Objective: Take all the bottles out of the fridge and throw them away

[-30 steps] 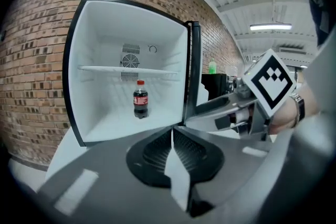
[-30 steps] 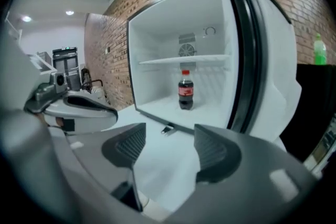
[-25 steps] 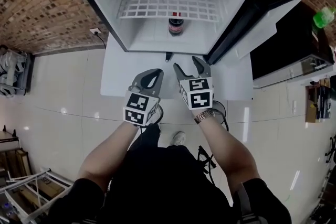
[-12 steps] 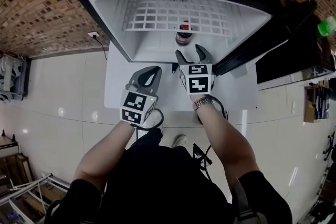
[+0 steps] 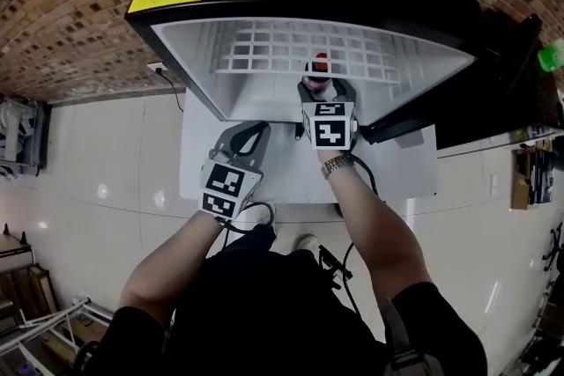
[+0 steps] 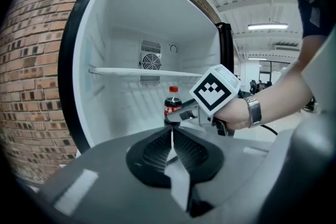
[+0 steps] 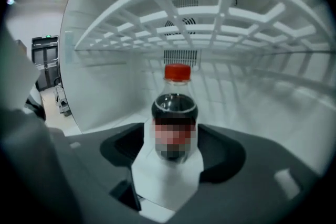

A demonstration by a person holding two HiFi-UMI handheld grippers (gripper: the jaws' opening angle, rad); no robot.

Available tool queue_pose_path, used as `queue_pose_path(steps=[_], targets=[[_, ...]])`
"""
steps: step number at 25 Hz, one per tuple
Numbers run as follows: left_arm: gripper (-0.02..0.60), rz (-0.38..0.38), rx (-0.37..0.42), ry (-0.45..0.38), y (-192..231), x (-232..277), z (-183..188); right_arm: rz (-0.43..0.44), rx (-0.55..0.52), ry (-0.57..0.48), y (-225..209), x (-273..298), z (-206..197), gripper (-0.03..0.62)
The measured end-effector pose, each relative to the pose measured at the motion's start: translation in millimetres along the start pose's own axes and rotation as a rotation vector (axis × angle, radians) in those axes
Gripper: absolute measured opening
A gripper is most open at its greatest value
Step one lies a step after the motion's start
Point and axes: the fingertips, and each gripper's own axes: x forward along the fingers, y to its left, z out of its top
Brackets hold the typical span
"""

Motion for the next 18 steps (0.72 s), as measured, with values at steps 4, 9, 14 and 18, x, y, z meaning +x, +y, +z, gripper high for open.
queue_pose_path(steps=[4, 9, 14, 18], targets=[[0.012, -0.002, 0.001, 0.010, 5.2, 2.9, -4.3, -0.012, 0.001, 0.010, -5.4, 14.9, 2.4, 0.331], [0.012, 0.005, -0.002, 0.019, 10.4, 3.6, -8.8, -0.005, -0.012, 0.009, -4.7, 27.7, 5.1, 0.330], [0.012, 0.016, -0.008, 0.024, 13.1, 1.5, -11.1, -0.003, -0.002, 0.008, -2.1, 23.5, 4.0, 0.313], [0.012, 0.015, -0.008, 0.029, 5.9, 0.9, -12.9, 0.008, -0.002, 0.012, 0.4, 12.1, -5.7, 0.313]])
